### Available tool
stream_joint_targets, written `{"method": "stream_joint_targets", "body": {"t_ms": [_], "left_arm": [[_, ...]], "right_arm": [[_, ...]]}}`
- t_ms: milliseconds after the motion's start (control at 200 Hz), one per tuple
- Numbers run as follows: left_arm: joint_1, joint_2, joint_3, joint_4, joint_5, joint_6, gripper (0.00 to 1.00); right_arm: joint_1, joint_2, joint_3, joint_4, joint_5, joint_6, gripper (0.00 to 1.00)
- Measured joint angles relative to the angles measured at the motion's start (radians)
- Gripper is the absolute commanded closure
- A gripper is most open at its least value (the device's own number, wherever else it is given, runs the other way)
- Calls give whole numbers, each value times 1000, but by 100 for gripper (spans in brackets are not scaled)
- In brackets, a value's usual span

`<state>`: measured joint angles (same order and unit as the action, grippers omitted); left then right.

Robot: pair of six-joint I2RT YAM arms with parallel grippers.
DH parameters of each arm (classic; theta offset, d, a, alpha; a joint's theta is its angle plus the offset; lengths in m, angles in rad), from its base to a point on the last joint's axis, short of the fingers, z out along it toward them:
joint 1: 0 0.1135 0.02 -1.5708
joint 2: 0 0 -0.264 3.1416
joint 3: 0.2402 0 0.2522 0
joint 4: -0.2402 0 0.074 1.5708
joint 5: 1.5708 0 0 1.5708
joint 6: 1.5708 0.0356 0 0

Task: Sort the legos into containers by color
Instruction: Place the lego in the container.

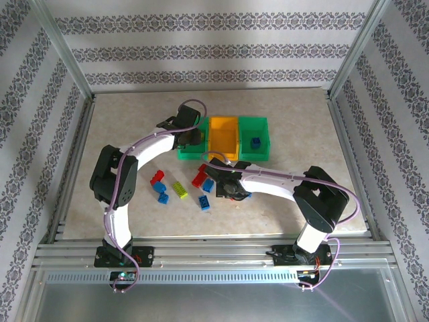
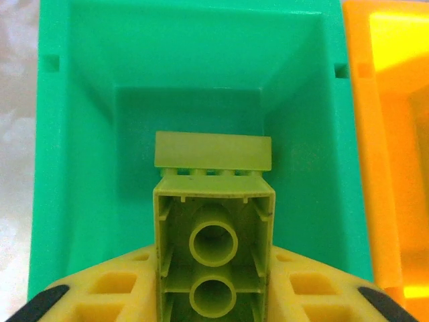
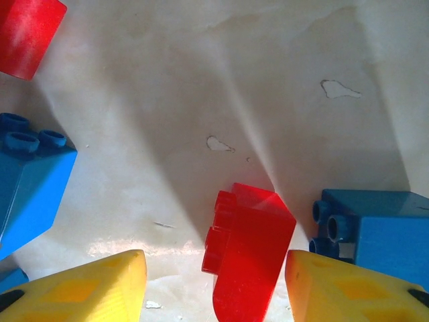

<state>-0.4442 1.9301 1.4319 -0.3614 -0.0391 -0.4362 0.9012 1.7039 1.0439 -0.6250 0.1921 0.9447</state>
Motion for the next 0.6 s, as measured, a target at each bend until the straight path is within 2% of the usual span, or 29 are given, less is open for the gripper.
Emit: {"method": "stream_joint_targets", "body": {"t_ms": [120, 230, 425, 600], "left_arm": [[0, 0, 2, -1, -8, 8, 49], [0, 0, 2, -1, -14, 10, 42], [0, -14, -3, 0, -14, 10, 38], [0, -114, -57, 5, -6, 0, 34]], "right_arm": [[0, 10, 0, 2, 0, 0, 43], [0, 15, 0, 3, 0, 0, 43], [0, 20, 0, 8, 0, 0, 44], [0, 22, 0, 9, 0, 0, 46]]}}
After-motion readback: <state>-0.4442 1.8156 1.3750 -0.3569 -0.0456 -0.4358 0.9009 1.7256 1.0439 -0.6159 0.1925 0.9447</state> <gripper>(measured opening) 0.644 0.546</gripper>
